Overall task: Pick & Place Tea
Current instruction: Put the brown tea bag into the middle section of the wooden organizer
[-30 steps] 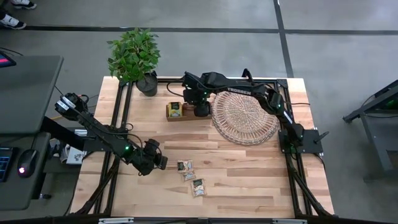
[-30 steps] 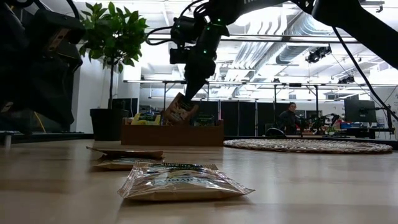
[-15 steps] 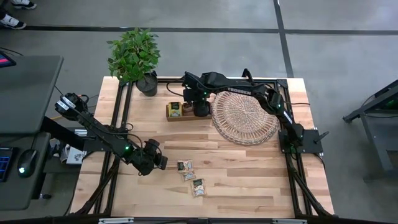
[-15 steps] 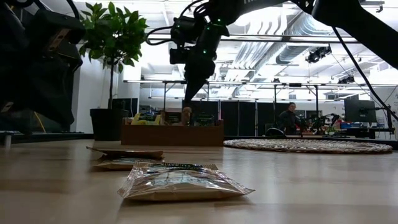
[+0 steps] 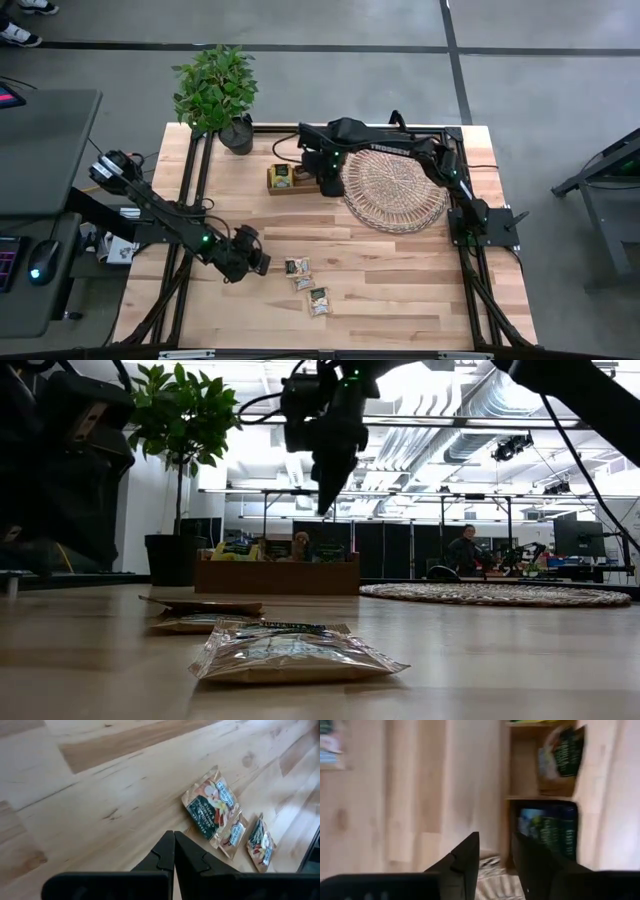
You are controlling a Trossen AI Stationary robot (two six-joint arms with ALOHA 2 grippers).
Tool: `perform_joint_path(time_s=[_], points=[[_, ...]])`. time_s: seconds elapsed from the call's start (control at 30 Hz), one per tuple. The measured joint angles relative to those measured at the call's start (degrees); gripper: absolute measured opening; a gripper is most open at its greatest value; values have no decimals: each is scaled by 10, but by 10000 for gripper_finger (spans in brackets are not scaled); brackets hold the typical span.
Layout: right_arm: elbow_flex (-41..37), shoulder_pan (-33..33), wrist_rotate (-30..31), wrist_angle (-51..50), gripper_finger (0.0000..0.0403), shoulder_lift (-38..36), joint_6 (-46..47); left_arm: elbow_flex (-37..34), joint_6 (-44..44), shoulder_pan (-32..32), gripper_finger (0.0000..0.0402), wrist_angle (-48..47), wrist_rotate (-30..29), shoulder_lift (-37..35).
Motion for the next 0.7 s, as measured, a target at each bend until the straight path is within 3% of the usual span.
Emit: perform_joint_path(time_s=[0.23, 0.37, 0.53, 0.7], points=[[0, 29, -19, -3, 85, -19, 37, 1, 33, 0, 1, 102, 20, 60], [0, 63, 7, -5, 61, -21, 56, 1, 39, 0, 1, 150, 33, 95], [0, 115, 10, -6, 7, -21, 78, 1, 40, 0, 1, 165, 59, 116], [-21, 165, -6, 46, 3, -23, 136, 1, 58, 0, 1, 166, 63, 119]])
